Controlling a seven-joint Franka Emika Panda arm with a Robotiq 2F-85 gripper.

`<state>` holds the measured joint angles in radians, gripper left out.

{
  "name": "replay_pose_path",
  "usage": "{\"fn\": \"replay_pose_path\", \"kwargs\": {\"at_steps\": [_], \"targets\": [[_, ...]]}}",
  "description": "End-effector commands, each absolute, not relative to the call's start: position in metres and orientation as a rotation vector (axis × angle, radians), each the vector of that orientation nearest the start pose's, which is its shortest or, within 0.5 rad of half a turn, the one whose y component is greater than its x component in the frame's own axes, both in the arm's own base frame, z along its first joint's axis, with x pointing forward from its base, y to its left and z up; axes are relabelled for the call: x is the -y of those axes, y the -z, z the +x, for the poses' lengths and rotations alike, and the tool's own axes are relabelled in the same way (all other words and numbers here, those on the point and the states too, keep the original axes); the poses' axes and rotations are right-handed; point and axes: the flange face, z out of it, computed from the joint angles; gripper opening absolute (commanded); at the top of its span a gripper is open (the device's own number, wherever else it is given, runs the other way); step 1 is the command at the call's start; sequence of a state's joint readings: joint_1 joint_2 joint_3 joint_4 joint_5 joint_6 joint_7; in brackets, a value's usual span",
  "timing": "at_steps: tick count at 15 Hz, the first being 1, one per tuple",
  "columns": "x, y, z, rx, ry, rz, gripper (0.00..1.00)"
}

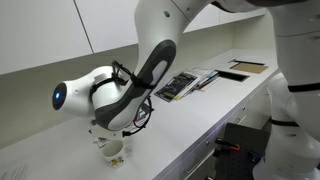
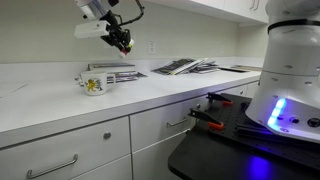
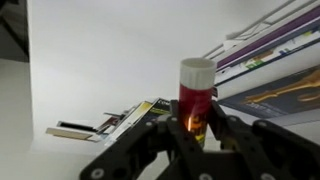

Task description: Pick the bottle from the counter and put it in the cup

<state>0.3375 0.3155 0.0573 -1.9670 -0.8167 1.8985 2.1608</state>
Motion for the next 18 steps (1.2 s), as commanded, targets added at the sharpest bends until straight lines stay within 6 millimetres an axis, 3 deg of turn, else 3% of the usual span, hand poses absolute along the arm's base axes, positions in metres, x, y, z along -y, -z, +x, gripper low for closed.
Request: {"fn": "replay_pose_path", "kwargs": {"at_steps": [1, 7, 12, 18], "targets": [[-0.195, -0.298, 0.573, 1.454, -0.816, 1.897, 0.08], [-0.253, -0.274, 0.59, 1.254, -0.954, 1.958, 0.08], [-0.299, -0.25, 0.587, 1.177, -0.98, 2.029, 0.08], [-0.322, -0.226, 0.58, 1.105, -0.964, 2.08, 0.08]]}}
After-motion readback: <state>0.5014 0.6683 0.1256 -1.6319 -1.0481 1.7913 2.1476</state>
